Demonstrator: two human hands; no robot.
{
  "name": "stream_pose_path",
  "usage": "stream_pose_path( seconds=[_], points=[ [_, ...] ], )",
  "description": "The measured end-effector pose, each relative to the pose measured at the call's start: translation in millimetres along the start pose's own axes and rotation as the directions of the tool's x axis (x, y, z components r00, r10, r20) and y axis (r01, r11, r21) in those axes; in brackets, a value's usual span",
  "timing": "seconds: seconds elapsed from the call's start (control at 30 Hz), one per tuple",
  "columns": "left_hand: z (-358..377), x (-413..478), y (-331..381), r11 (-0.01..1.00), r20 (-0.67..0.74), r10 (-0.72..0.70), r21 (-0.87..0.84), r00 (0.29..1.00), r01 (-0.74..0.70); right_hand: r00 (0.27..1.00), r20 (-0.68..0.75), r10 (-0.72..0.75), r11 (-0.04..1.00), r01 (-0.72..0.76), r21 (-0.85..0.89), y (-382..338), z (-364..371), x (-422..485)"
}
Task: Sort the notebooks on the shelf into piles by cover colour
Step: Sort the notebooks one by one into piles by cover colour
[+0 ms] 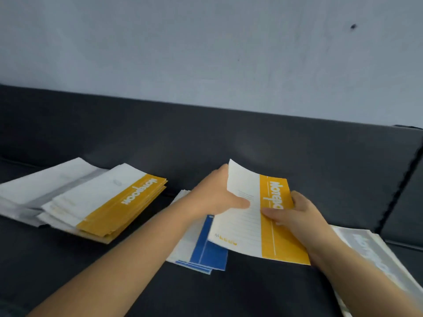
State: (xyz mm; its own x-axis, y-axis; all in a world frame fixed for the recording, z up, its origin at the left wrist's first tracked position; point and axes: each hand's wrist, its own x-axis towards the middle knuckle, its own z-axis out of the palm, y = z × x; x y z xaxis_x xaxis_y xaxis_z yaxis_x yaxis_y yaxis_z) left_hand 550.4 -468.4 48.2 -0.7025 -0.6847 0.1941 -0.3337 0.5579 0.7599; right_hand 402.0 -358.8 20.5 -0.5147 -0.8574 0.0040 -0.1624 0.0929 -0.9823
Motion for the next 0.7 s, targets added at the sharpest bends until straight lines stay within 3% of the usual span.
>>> stream_pose_path(
  seconds=[0.2,0.37,0.43,0.5,0.57,0.7],
  points=[
    [-140,-28,-107,0.976,-0.071,-0.071,0.203,0.995,0.084,1.000,0.021,-0.002,0.999,0.002,-0.038,-28,177,13],
    [-210,-39,-169,0.889,-0.018,-0.076,0.451,0.997,0.076,0.995,-0.089,-0.047,0.935,0.013,-0.355,-46,280,30],
    [-217,-40,-189,0.781,0.081,-0.099,0.625,0.992,0.027,0.996,-0.050,-0.074,0.827,0.034,-0.561,-45,301,33],
    [-218,-40,-208,0.689,0.205,-0.159,0.724,0.966,-0.040,0.996,0.084,-0.020,0.656,0.077,-0.751,-37,314,36],
    [-218,-39,-223,0.656,0.298,-0.186,0.747,0.936,-0.107,0.984,0.164,0.074,0.565,0.094,-0.820,-26,320,39],
    [-222,-35,-221,0.560,0.333,-0.104,0.798,0.937,-0.222,0.982,0.175,0.076,0.460,0.121,-0.880,-31,317,38]
  ],
)
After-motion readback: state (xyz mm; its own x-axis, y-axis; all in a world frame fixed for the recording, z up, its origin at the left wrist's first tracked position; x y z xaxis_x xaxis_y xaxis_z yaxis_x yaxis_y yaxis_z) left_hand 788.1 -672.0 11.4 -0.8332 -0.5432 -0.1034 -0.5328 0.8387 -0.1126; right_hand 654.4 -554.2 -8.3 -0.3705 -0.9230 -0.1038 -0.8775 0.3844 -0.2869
